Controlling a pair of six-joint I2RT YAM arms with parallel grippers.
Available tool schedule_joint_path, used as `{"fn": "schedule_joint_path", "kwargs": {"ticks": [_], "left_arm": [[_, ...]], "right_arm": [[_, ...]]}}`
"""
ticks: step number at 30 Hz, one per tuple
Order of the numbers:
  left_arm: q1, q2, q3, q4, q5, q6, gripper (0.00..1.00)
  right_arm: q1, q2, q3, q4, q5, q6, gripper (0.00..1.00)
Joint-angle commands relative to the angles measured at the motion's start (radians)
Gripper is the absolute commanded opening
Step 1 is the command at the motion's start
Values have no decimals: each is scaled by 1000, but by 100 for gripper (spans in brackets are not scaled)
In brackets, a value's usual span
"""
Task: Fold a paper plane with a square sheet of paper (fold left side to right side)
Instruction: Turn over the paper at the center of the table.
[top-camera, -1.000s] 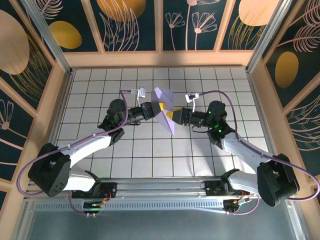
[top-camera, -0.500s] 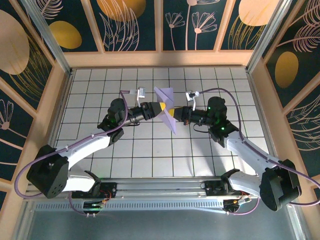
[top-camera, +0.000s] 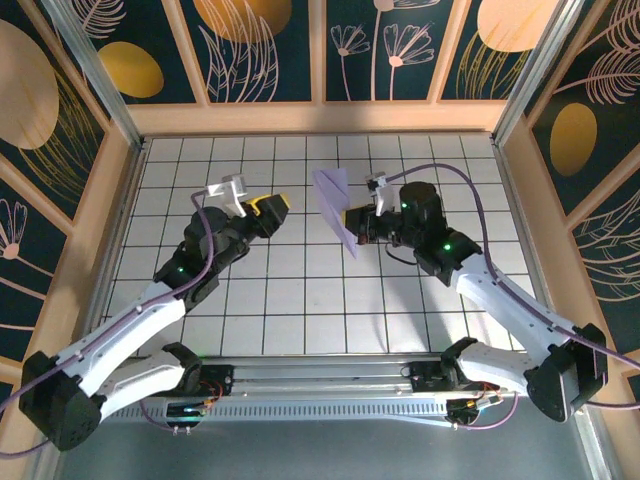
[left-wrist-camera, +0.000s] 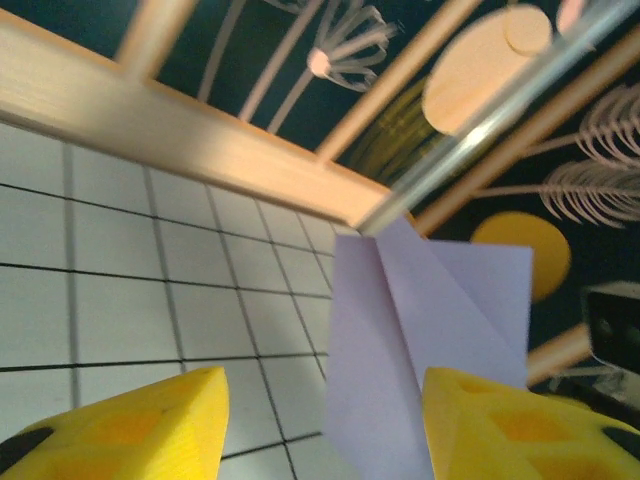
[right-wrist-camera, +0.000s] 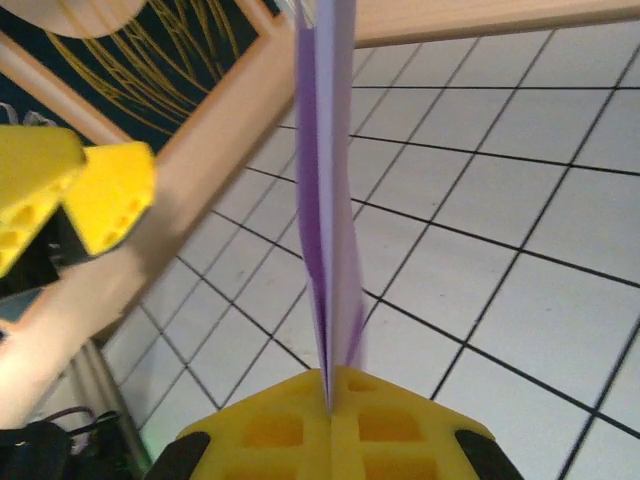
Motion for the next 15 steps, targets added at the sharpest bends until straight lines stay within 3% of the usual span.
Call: {"fn": "schedule_joint_path", "kwargs": {"ticks": [1,7,15], "left_arm": [[-3,-68,-35,-113,-222,31,56],[-3,-196,-95,-186,-427,-15,63],[-3,-327,-141,-281,-589,-51,71]], "right_arm": [[92,44,97,-197,342,-139,0],[233,166,212,-331,719,-185,0],[347,403,361,-508,1053,-199,0]]}}
